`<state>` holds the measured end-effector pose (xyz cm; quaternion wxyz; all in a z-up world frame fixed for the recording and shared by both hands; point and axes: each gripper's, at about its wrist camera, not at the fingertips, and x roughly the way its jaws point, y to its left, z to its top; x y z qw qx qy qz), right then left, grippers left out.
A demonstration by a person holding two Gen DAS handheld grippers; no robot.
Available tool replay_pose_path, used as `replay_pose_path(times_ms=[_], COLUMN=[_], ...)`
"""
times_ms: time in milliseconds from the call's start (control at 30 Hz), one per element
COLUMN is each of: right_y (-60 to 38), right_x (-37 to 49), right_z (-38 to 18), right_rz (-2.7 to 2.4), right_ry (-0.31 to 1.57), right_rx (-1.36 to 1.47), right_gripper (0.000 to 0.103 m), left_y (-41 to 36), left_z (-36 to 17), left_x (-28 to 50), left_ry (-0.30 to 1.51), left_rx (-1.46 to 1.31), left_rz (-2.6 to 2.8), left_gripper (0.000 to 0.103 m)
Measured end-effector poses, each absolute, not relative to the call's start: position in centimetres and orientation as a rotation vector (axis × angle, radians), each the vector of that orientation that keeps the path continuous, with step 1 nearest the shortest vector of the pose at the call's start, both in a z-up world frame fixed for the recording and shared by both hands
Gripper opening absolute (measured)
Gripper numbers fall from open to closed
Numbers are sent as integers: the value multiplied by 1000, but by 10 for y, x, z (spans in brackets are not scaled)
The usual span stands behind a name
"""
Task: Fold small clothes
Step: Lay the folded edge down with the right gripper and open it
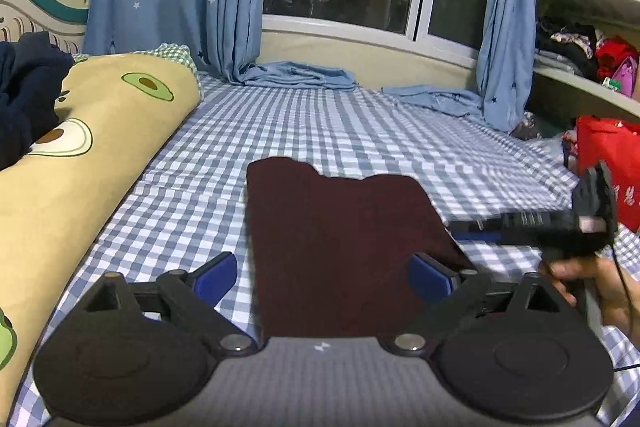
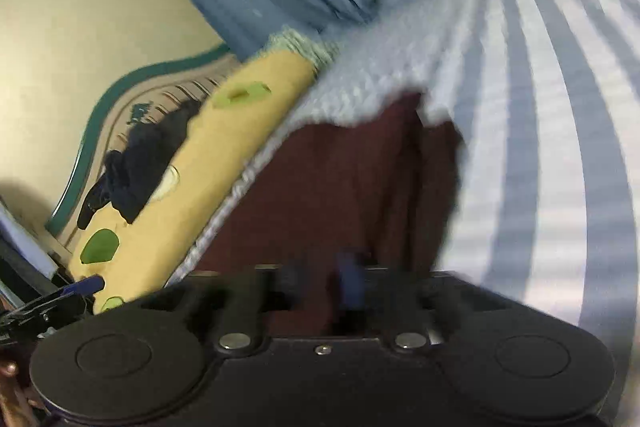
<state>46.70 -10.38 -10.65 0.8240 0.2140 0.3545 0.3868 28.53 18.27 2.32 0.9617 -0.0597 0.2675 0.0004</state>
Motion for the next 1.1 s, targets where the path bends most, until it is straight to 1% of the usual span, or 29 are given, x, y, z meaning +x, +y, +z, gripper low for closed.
replay_pose_path(times_ms=[33,133,200,367,433,467,500,533,567,633,700,733,767,800,833,933,1000,1100], right_y=[-99,-83,-71,-44,-44,-45,-48,-51,-54,-58,-63,-66,-71,-76,-80,-90,-98,-110], right_x=[472,503,525,577,592,600,607,613,619,622,622,621,616,605,589,527,482,430], right_z=[-98,-86,-85,-98,-108,-115,-123,-131,-138,-146,-147,-145,-140,-132,-123,-101,-97,-103], right_rz=[824,821,813,806,780,735,679,655,646,651,658,648,635,640,682,820,889,915], right_ry=[724,697,701,765,784,789,793,801,812,812,817,822,812,780,746,702,696,693], right_rx=[458,481,493,494,490,483,479,485,494,510,492,497,509,514,498,457,481,506], right_gripper=[57,58,66,67,64,60,48,40,29,23,13,14,23,42,46,54,66,66], left_y=[182,179,178,187,191,194,196,198,199,201,203,204,203,204,204,204,200,192], left_z=[24,25,25,20,18,17,15,13,12,10,9,8,7,6,6,2,0,-1], left_x=[285,284,282,274,273,274,275,276,276,278,278,278,277,274,272,262,254,240], left_ry=[539,532,528,536,538,541,546,550,552,554,552,552,553,551,545,522,516,514], left_rx=[-123,-113,-112,-134,-142,-149,-156,-158,-158,-161,-169,-169,-165,-156,-147,-121,-97,-63], left_rz=[0,11,11,9,22,28,32,35,38,45,47,49,53,59,66,90,95,100], left_gripper=[98,99,100,101,101,101,101,101,101,101,101,101,101,101,101,101,102,102])
